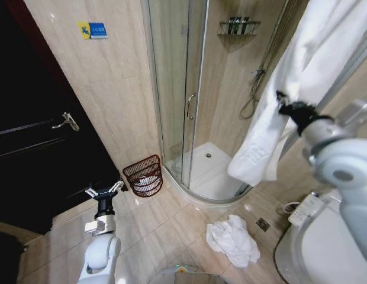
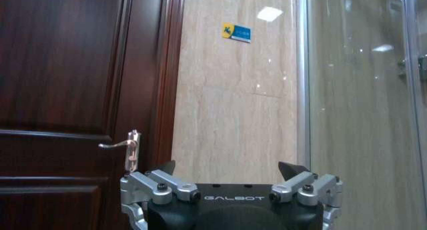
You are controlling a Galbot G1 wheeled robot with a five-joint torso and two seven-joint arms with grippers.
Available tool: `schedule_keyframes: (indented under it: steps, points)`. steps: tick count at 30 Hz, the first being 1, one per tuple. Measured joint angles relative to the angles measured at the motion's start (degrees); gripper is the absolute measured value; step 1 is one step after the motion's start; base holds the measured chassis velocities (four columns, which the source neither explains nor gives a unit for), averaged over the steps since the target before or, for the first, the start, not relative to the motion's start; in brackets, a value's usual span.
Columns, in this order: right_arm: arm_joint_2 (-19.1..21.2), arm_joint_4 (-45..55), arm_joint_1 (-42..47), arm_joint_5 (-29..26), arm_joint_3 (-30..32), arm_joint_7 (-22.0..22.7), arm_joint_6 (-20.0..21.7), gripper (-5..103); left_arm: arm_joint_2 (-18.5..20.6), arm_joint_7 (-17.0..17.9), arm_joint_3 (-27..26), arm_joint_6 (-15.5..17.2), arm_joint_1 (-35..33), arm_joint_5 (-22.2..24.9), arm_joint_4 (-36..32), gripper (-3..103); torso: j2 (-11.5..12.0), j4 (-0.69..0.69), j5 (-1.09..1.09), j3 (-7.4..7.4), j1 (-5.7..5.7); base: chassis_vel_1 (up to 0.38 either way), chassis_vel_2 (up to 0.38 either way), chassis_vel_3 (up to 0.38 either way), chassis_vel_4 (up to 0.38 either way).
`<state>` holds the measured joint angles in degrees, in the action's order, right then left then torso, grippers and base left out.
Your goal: Discard the used towel into the hamper.
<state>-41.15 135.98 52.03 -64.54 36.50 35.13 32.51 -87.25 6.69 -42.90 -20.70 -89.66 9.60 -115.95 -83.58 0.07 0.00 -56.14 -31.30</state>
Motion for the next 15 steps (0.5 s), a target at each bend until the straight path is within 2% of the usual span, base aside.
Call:
schedule_keyframes:
  steps: [3,9,11,12,15]
  points:
    - [-3.2,3.0,8.5,6.2,2.9,-3.0,-1.2,8,0.6,0.0,0.0,-0.3,-0.1,0.5,0.1,100,0.0,-0.01,0.01,0.0,0.0,0.0,0.0,0.0,0.0]
    - [-7.9,6.7,16.7,12.3,5.2,-5.1,-2.8,8,1.1,0.0,-0.4,-0.6,0.2,1.0,0.4,100,0.0,0.0,-0.01,0.0,0.0,0.0,0.0,0.0,0.0]
    - [-11.3,7.4,20.9,16.4,4.7,-5.9,-3.7,8,1.2,0.0,-0.4,-0.9,0.2,1.1,0.7,100,0.0,0.0,-0.02,0.0,0.0,0.0,0.0,0.0,0.0]
    - [-11.3,7.4,20.9,16.4,4.7,-5.9,-3.7,8,1.2,0.0,-0.4,-0.9,0.2,1.1,0.7,100,0.0,0.0,-0.02,0.0,0.0,0.0,0.0,0.0,0.0]
    - [-16.6,7.5,25.8,23.9,1.7,-7.0,-5.3,8,1.4,0.0,-0.3,-1.2,0.6,1.1,1.2,100,0.0,-0.01,0.0,0.0,0.0,0.0,0.0,0.0,0.0]
